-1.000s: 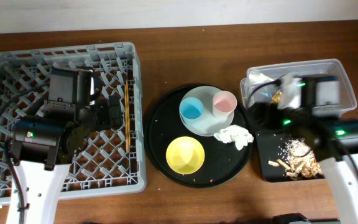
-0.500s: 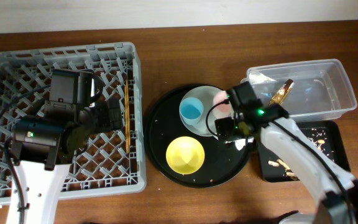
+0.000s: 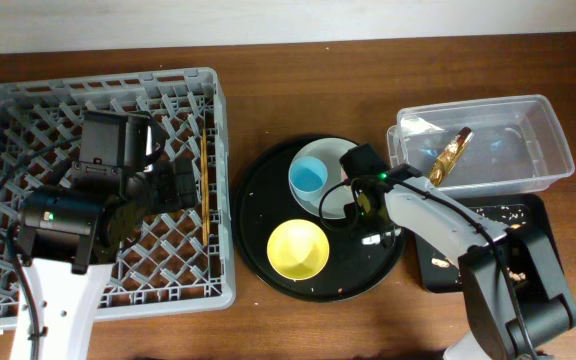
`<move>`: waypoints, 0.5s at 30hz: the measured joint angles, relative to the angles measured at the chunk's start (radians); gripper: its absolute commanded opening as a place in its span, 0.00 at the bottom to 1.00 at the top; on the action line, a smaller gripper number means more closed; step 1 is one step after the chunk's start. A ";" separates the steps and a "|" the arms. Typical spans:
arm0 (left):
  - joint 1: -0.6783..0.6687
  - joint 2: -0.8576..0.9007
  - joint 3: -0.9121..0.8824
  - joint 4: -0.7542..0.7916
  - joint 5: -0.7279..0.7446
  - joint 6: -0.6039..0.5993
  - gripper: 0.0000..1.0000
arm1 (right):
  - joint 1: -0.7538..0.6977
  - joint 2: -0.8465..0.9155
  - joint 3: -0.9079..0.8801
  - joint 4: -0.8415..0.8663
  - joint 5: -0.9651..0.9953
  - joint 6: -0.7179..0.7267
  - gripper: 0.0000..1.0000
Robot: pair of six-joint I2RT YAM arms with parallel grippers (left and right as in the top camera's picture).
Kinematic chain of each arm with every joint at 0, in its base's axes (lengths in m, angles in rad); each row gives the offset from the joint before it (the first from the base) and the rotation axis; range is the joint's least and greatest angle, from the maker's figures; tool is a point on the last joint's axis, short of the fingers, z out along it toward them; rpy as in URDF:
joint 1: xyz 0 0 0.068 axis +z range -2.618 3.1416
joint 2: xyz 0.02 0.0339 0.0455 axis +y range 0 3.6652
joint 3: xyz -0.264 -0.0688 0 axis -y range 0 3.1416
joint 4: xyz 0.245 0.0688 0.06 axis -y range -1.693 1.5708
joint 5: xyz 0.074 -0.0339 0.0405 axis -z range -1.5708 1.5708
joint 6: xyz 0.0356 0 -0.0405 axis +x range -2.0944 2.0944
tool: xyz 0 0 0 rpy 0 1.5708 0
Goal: Sort waste into correct bins and load items into the dishwasher rack
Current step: 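Drop the Nescafe stick and tissue into the clear plastic bin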
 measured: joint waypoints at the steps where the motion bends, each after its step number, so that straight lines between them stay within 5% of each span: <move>1: 0.000 0.000 0.000 0.000 0.000 0.000 0.99 | 0.000 -0.008 0.000 -0.013 -0.007 -0.002 0.04; 6: 0.000 0.000 0.000 0.002 0.000 0.000 0.99 | -0.014 -0.180 0.068 -0.113 -0.033 -0.007 0.04; 12: 0.000 0.000 0.000 -0.001 0.000 0.000 0.99 | -0.265 -0.397 0.197 -0.063 -0.044 -0.003 0.06; 13: 0.000 0.000 0.000 -0.001 0.000 0.000 0.99 | -0.338 -0.406 0.201 -0.040 -0.040 -0.002 0.12; 14: 0.000 0.000 0.000 -0.001 0.000 0.000 0.99 | -0.389 -0.401 0.201 -0.027 -0.036 -0.002 0.52; 15: 0.000 0.000 0.000 0.000 0.005 0.000 0.99 | -0.436 -0.388 0.201 -0.015 -0.032 0.001 0.79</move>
